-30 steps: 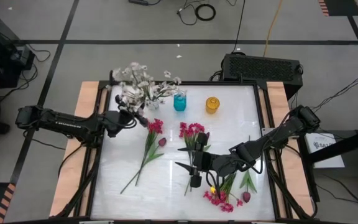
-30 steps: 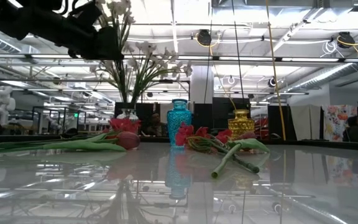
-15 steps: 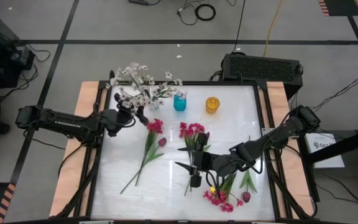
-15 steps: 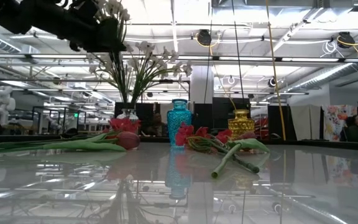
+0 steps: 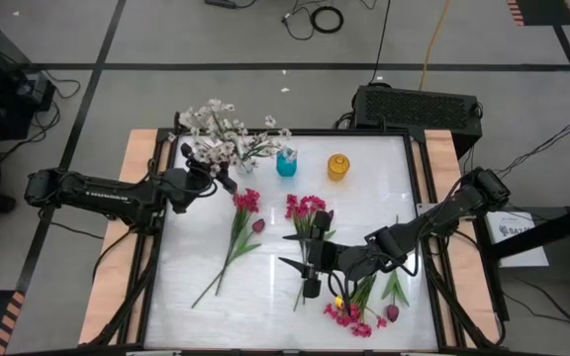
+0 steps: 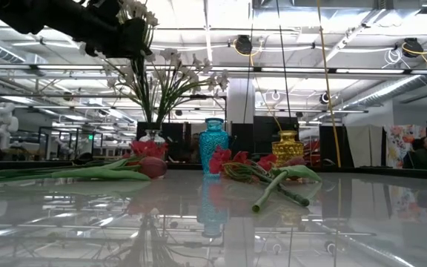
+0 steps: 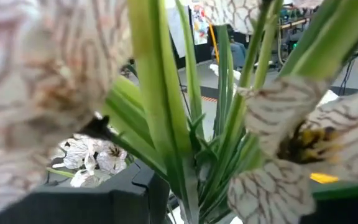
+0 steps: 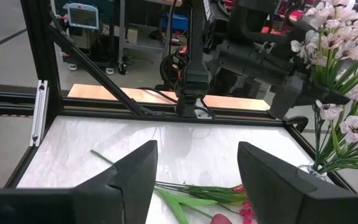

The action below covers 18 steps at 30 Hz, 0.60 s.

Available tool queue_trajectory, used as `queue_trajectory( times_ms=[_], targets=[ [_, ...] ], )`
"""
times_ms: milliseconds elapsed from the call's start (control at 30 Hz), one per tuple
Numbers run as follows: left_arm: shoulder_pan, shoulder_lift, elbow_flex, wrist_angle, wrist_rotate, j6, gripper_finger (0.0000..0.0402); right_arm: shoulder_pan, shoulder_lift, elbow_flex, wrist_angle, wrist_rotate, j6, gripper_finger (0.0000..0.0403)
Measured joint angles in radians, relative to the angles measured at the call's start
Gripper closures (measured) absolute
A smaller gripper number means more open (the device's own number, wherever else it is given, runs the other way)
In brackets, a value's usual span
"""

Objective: Sort flowers into vase by color
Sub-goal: Put the white flower into the transparent vase

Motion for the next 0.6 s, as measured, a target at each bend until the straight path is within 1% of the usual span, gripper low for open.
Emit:
queue_trajectory(
  times_ms=[200, 333, 433, 533, 600],
  targets=[
    [-0.002, 0.000, 0.026, -0.019, 0.017, -0.001, 0.0252, 0.000, 0.000, 0.000, 0.000, 0.000, -0.003, 0.0188],
    [-0.003, 0.000, 0.078, -0.100, 0.018, -0.001, 0.0256, -0.001, 0.000, 0.000, 0.000, 0.000, -0.004, 0.0188],
    [-0.003, 0.000, 0.111, -0.141, 0.019, -0.001, 0.0278, -0.001, 0.000, 0.000, 0.000, 0.000, -0.008, 0.0188],
    [-0.003, 0.000, 0.134, -0.192, 0.019, -0.002, 0.0313, -0.002, 0.000, 0.000, 0.000, 0.000, -0.008, 0.0188],
    [-0.003, 0.000, 0.137, -0.198, 0.019, -0.002, 0.0338, -0.002, 0.000, 0.000, 0.000, 0.000, -0.008, 0.0188]
  ],
)
